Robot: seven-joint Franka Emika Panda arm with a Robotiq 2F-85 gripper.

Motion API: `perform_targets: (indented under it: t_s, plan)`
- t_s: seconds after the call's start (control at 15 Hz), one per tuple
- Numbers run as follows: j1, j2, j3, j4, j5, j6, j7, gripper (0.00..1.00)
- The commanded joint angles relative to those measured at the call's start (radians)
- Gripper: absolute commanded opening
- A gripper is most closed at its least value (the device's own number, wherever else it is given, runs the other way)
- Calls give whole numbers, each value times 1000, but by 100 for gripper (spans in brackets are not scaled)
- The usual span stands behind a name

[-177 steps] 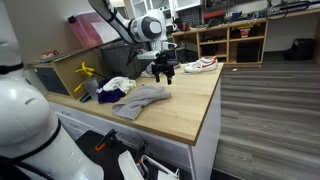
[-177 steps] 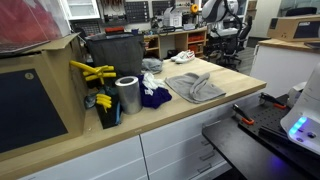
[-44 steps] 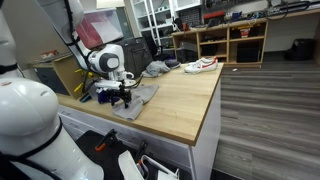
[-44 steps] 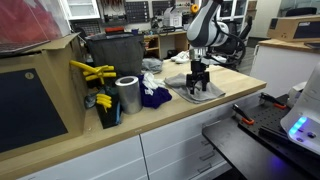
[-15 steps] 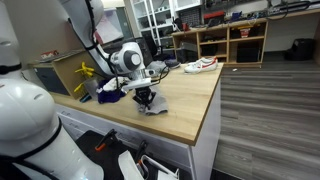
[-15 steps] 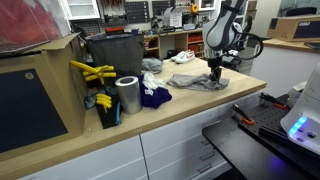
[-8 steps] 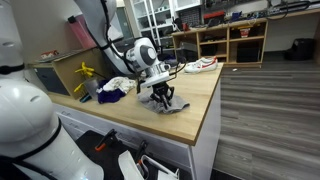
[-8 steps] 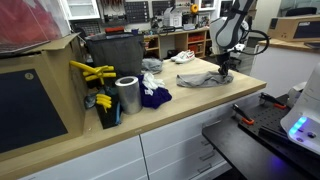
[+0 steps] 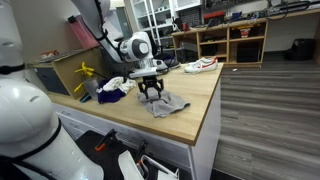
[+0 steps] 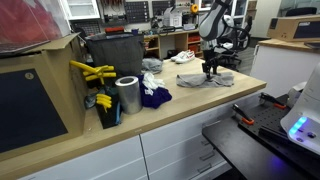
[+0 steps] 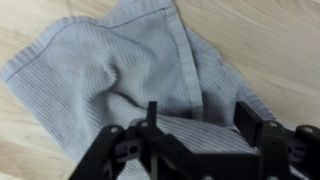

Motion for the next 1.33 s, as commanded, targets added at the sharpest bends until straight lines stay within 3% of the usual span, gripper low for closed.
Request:
perform_targets:
  t_s: [0.0, 0.33, 0.87, 0.93, 1.0, 1.27]
  plan:
    - [18, 16, 48, 50, 87, -37, 38, 100]
    - [56, 81, 88, 80, 143, -6, 108, 100]
    - [88, 119, 142, 84, 161, 94, 87, 100]
    - [90, 116, 146, 85, 159, 105, 85, 75]
    - [91, 113, 150, 87, 158, 112, 81, 74]
    - [92, 101, 154, 93, 154, 119, 71, 42]
